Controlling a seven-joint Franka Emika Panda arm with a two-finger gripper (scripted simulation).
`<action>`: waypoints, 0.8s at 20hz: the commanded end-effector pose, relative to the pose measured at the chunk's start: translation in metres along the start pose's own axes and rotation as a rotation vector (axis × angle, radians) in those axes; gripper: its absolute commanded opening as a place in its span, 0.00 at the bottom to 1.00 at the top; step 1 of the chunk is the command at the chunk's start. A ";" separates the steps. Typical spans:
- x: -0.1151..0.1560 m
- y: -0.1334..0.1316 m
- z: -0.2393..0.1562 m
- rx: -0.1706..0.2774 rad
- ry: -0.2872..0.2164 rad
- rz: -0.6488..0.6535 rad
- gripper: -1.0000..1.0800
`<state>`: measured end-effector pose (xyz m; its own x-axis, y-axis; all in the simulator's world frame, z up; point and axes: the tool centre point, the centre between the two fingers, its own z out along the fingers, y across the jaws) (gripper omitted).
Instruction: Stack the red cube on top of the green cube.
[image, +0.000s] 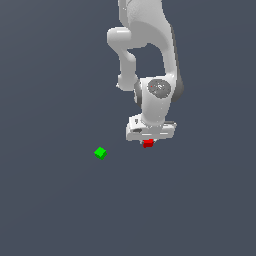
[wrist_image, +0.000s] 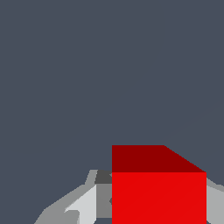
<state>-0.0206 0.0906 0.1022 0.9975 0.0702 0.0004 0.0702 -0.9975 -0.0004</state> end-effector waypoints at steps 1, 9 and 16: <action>-0.001 0.031 0.005 0.000 0.001 0.001 0.00; -0.001 0.133 0.023 -0.001 0.000 0.002 0.00; 0.001 0.197 0.035 -0.001 0.000 0.001 0.00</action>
<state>-0.0077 -0.0949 0.0690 0.9978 0.0665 -0.0007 0.0665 -0.9978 0.0006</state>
